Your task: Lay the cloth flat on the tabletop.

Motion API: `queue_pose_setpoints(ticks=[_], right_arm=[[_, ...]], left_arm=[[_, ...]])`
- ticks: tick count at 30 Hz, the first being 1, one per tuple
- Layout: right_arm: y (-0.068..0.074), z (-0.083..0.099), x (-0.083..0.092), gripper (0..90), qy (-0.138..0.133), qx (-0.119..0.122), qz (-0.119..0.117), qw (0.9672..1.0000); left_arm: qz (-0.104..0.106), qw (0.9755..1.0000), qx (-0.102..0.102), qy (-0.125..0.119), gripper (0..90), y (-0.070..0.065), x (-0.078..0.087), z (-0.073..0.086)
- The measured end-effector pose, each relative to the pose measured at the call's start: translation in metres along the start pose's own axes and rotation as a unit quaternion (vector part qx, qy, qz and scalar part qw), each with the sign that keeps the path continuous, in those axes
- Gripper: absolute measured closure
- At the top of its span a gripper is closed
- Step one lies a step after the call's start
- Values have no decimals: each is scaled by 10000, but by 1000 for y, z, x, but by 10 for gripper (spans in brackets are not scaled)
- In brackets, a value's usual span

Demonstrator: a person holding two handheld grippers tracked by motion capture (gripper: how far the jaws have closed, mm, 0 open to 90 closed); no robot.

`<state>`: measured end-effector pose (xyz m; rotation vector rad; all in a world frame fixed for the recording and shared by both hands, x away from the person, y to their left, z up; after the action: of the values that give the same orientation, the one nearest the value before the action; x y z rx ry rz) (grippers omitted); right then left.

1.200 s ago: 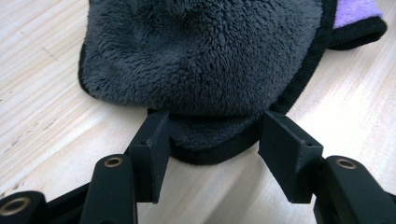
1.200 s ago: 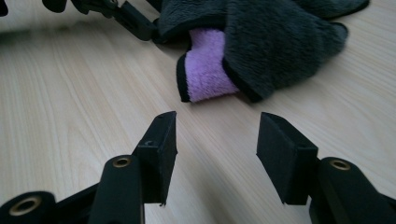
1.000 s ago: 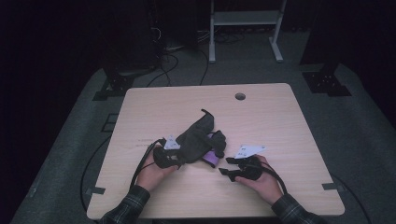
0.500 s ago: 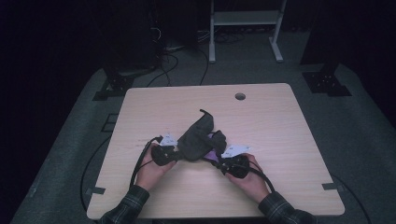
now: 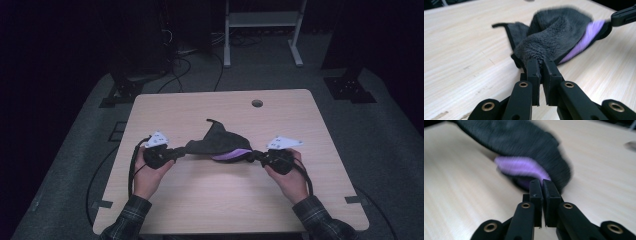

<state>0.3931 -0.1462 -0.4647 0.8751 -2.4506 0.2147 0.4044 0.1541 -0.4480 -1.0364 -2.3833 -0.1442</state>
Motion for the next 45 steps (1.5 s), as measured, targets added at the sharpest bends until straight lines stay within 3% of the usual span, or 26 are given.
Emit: queue_pose_setpoints(ticks=[4,7,9,10,12,13,21,23,25,27,28,29,36,37,39,40,41,44,45], right_arm=[[-25,-9,20,893,-251,-212,235,9992],[-31,-7,23,860,-263,-241,228,9991],[-26,-4,19,789,-213,-200,118,9995],[-17,0,11,710,-99,-66,-59,9999],[-12,3,7,688,-9,-7,-158,9999],[-3,8,-3,635,147,101,-283,9994],[12,25,-36,531,564,360,-532,9963],[12,30,-44,539,692,433,-460,9956],[11,31,-49,610,710,391,-456,9957],[7,27,-49,783,662,268,-495,9962],[7,27,-49,783,662,268,-495,9962],[5,22,-44,890,544,162,-530,9970],[-6,7,-27,892,294,-36,-507,9983],[-6,7,-27,836,319,-34,-561,9979],[0,16,-37,680,511,11,-764,9958],[0,16,-37,680,511,11,-764,9958],[7,24,-46,597,652,85,-859,9941],[12,28,-54,608,754,146,-871,9932],[13,29,-56,658,788,153,-861,9931]], left_arm=[[-97,9999,38,-135,847,5,9,-5],[-81,9997,-34,-245,847,1,11,-12],[-41,9995,-97,-285,847,-3,11,-17],[-42,9994,-112,-315,848,-5,11,-19],[-26,9993,-158,-343,848,-7,10,-23],[-24,9992,-181,-353,847,-8,11,-25],[-43,9987,-207,-461,848,-8,17,-32],[-44,9986,-212,-492,848,-8,18,-33],[-49,9984,-239,-516,848,-9,20,-35],[-58,9982,-252,-534,848,-9,21,-36],[-71,9982,-266,-542,848,-9,22,-37],[-85,9980,-264,-567,848,-8,23,-37],[-114,9976,-271,-633,848,-7,28,-41],[-112,9975,-273,-635,848,-8,28,-41],[-102,9976,-284,-630,848,-9,27,-41],[-100,9975,-294,-627,848,-9,27,-42],[-96,9975,-290,-631,848,-10,27,-42],[-85,9974,-297,-644,848,-10,27,-42],[-92,9974,-304,-651,848,-10,27,-42]])
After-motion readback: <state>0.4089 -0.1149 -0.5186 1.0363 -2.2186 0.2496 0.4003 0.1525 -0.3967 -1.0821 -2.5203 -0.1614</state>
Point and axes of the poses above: each handheld gripper's, and its own axes: x roughly backward along the jaws, z roughly out of its underside, y roughly to its left, the point moved 8 cm from there along -x, roughly forward along the jaws, and after that the axes turned 2 degrees about z, right-handed, at the moved point
